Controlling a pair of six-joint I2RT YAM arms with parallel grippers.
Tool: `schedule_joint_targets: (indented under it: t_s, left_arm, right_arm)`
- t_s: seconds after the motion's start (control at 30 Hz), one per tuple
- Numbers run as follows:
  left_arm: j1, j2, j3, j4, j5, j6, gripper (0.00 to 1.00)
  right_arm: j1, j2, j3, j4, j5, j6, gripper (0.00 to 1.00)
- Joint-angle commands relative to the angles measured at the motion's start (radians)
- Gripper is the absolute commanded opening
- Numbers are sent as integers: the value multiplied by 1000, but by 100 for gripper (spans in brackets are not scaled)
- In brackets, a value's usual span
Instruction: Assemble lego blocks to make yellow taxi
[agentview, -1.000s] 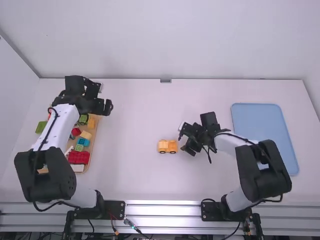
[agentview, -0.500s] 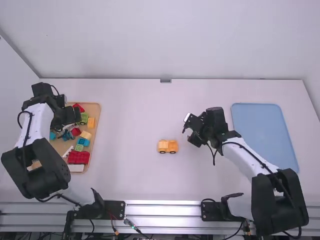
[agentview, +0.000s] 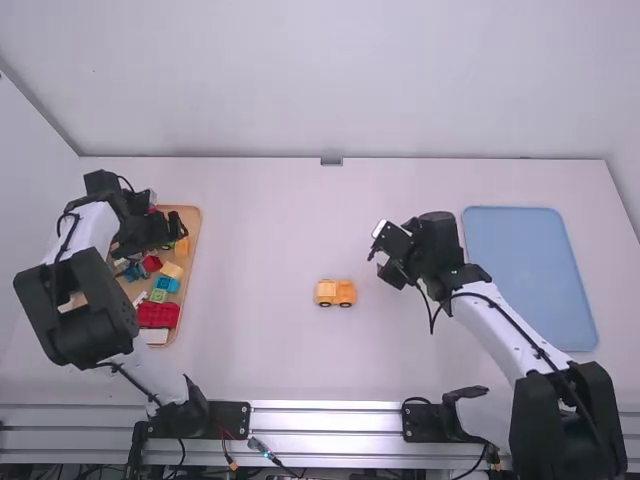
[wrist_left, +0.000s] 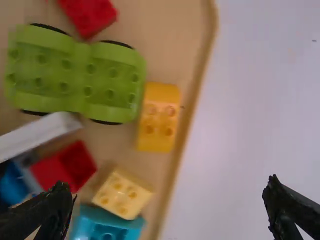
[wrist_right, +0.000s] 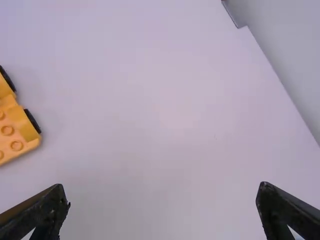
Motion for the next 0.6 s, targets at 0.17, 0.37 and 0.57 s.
schedule_joint_targets:
  t_s: [0.17,0.37,0.57]
  left_arm:
    - [1,3,-5,6,11,-335,99]
    - [-43,34,-5,-42,-214,-558,99]
    - [-76,72,-5,-72,-307,-668,99]
  right_arm:
    - [-4,-12,-3,46,5,55,99]
    - [-5,-12,-3,64,5,55,99]
    - [-5,-12,-3,69,6,55,99]
